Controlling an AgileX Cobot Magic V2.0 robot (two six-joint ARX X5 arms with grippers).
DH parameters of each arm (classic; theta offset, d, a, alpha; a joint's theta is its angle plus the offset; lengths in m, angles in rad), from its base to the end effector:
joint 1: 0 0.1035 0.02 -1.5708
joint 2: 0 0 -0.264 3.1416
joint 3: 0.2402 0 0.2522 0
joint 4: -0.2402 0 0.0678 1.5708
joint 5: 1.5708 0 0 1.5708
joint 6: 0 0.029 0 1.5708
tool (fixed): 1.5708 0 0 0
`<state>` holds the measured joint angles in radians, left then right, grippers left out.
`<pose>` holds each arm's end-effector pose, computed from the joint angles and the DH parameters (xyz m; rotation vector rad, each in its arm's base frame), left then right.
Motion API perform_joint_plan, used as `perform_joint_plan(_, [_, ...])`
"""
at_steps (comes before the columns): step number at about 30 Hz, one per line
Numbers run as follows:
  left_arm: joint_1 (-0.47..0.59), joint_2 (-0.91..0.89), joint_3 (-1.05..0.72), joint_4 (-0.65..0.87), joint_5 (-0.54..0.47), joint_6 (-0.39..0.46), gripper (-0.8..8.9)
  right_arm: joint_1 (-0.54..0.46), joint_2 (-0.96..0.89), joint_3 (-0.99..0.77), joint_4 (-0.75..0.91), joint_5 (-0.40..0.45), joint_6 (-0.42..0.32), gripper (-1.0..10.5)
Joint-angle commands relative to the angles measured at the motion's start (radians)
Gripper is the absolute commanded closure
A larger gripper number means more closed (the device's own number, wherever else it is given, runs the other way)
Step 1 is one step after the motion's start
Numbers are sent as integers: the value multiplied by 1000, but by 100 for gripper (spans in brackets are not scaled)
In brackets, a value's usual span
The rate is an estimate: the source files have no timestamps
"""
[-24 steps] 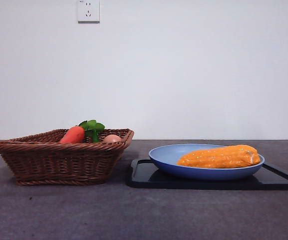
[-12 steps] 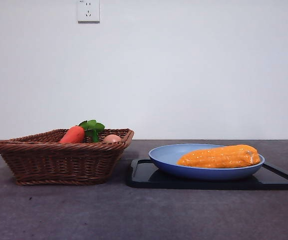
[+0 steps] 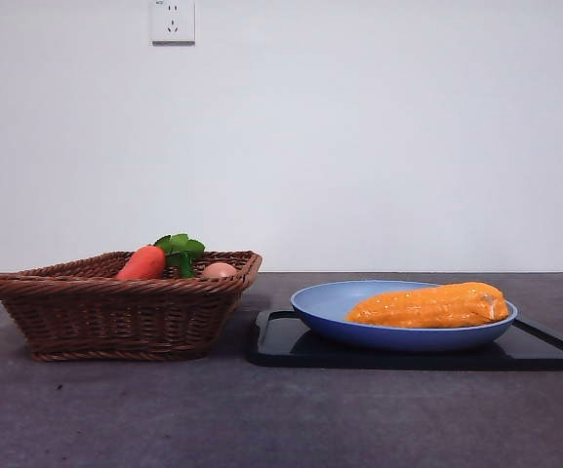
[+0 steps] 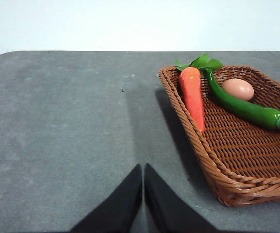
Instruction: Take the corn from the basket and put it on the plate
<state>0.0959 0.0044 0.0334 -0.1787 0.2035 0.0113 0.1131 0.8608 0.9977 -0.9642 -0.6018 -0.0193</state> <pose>0.0944 0.0032 0.1574 -0.0111 0.1475 -0.1082 0.1417 0.0326 0.3291 0.1868 0.8124 0.6806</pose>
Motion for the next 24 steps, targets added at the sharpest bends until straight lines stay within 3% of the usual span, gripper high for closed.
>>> perform_joint_plan(1, [3, -2, -13, -31, -2, -5, 806, 2, 6, 18, 7, 0, -9, 943])
perform_joint_plan(13, [3, -2, -13, -31, -2, -5, 806, 2, 6, 18, 7, 0, -10, 943])
perform_joint_plan(16, [3, -2, -13, -31, -2, -4, 806, 2, 6, 18, 41, 1, -95, 943])
perform_joint_plan(19, [3, -2, -13, -31, -2, -5, 806, -10, -14, 3, 149, 6, -200, 943])
perform_joint_plan(24, [3, -2, -13, -31, -2, -5, 806, -56, -100, -116, 437, 2, -207, 943])
